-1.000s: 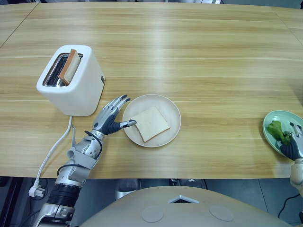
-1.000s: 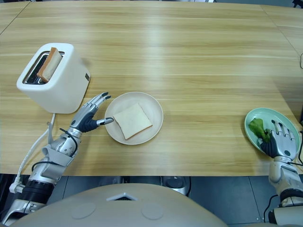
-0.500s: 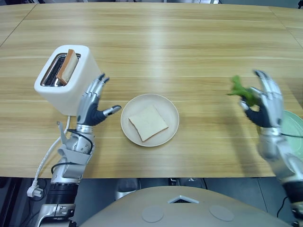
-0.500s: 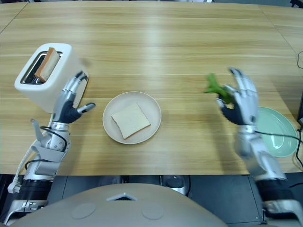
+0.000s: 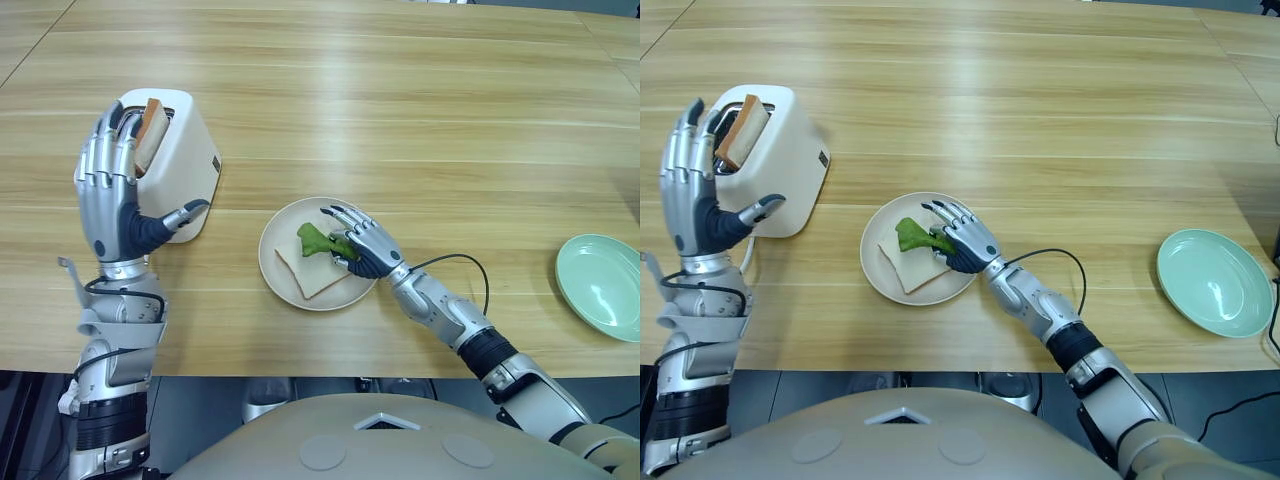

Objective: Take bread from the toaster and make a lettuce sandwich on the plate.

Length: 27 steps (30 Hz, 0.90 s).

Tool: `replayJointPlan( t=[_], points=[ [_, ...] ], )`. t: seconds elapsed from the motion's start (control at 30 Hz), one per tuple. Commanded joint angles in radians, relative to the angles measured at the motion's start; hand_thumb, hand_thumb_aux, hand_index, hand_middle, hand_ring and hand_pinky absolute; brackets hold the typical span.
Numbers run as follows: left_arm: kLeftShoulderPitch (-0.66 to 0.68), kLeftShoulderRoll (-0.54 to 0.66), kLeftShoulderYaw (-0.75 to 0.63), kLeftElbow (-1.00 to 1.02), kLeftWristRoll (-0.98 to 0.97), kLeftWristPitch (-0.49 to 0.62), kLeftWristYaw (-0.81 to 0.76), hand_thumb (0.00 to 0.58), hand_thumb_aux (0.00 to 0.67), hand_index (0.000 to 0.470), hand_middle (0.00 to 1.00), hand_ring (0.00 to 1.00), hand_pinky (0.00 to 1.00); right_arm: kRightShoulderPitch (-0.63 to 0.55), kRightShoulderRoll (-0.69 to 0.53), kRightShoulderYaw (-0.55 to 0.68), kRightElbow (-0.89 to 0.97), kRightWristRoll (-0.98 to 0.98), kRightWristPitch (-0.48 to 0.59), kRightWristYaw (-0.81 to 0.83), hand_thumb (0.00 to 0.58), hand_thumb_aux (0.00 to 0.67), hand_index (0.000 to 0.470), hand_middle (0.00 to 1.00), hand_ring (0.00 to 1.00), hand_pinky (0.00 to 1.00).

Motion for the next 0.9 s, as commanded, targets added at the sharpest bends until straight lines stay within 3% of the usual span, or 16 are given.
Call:
replayJointPlan(
  t=[0.03, 0.2, 0.23, 0.27, 0.73, 0.77, 0.8, 0.87, 0.9],
  points=[
    [-0.023, 0.052, 0.046, 0.088, 0.041, 0.094, -0.010, 0.000, 0.000, 0.000, 0.00, 0.00, 0.00, -0.001, -0.009, 0.015, 0.034, -0.012, -0.007, -0.001, 0.580, 0.670, 0.460, 0.00, 0.00, 0.00],
    [-0.082, 0.155, 0.022, 0.274, 0.050, 0.166, -0.054, 0.000, 0.000, 0.000, 0.00, 0.00, 0.00, 0.021, -0.021, 0.009, 0.019, -0.011, 0.005, -0.013, 0.580, 0.670, 0.460, 0.00, 0.00, 0.00],
    [-0.099, 0.174, 0.014, 0.316, 0.050, 0.175, -0.057, 0.000, 0.000, 0.000, 0.00, 0.00, 0.00, 0.026, -0.023, 0.007, 0.011, -0.011, 0.009, -0.015, 0.554, 0.528, 0.363, 0.00, 0.00, 0.00],
    [-0.112, 0.191, 0.003, 0.351, 0.047, 0.181, -0.061, 0.000, 0.000, 0.000, 0.00, 0.00, 0.00, 0.030, -0.025, 0.006, 0.002, -0.012, 0.012, -0.016, 0.000, 0.000, 0.000, 0.00, 0.00, 0.00],
    [-0.351, 0.291, -0.175, 0.679, -0.031, 0.135, -0.138, 0.000, 0.000, 0.000, 0.00, 0.00, 0.00, 0.038, -0.034, -0.008, -0.066, -0.029, 0.059, -0.025, 0.000, 0.000, 0.000, 0.00, 0.00, 0.00],
    [-0.363, 0.294, -0.183, 0.690, -0.036, 0.131, -0.139, 0.223, 0.145, 0.099, 0.00, 0.00, 0.00, 0.035, -0.032, -0.008, -0.066, -0.032, 0.060, -0.027, 0.000, 0.000, 0.000, 0.00, 0.00, 0.00],
    [-0.371, 0.298, -0.188, 0.700, -0.044, 0.127, -0.140, 0.261, 0.173, 0.119, 0.00, 0.00, 0.00, 0.033, -0.030, -0.008, -0.065, -0.034, 0.061, -0.029, 0.000, 0.000, 0.000, 0.00, 0.00, 0.00],
    [-0.384, 0.305, -0.193, 0.712, -0.063, 0.121, -0.142, 0.466, 0.373, 0.256, 0.00, 0.00, 0.00, 0.031, -0.028, -0.006, -0.063, -0.039, 0.062, -0.031, 0.000, 0.000, 0.000, 0.00, 0.00, 0.00],
    [-0.389, 0.309, -0.196, 0.718, -0.070, 0.119, -0.143, 0.521, 0.457, 0.314, 0.00, 0.00, 0.00, 0.032, -0.028, -0.006, -0.064, -0.041, 0.062, -0.032, 0.000, 0.000, 0.000, 0.00, 0.00, 0.00]
  ],
)
